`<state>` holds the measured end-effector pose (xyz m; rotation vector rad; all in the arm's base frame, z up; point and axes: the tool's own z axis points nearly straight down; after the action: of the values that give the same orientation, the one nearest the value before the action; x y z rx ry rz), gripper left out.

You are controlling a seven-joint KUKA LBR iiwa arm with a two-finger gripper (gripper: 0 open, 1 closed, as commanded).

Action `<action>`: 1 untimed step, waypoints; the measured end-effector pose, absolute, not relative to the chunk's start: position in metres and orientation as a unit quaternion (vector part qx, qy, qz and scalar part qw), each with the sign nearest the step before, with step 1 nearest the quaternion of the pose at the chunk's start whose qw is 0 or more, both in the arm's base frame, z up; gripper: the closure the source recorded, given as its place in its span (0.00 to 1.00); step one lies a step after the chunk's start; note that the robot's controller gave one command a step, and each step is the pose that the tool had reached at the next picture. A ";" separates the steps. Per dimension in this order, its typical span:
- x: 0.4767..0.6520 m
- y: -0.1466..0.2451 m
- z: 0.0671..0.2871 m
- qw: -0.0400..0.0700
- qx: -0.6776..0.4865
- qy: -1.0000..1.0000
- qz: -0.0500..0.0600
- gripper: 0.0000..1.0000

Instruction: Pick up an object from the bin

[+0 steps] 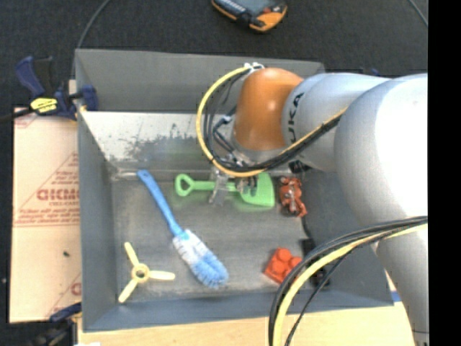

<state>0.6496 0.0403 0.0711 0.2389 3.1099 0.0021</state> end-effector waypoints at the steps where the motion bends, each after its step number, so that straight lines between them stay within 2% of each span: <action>1: 0.650 0.040 0.084 0.014 0.077 0.997 0.001 1.00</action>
Offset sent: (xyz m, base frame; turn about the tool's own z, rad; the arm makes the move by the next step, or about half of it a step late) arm -0.0003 -0.0001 0.0204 0.0001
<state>0.6500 0.0399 0.0838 0.2389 3.1052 0.0024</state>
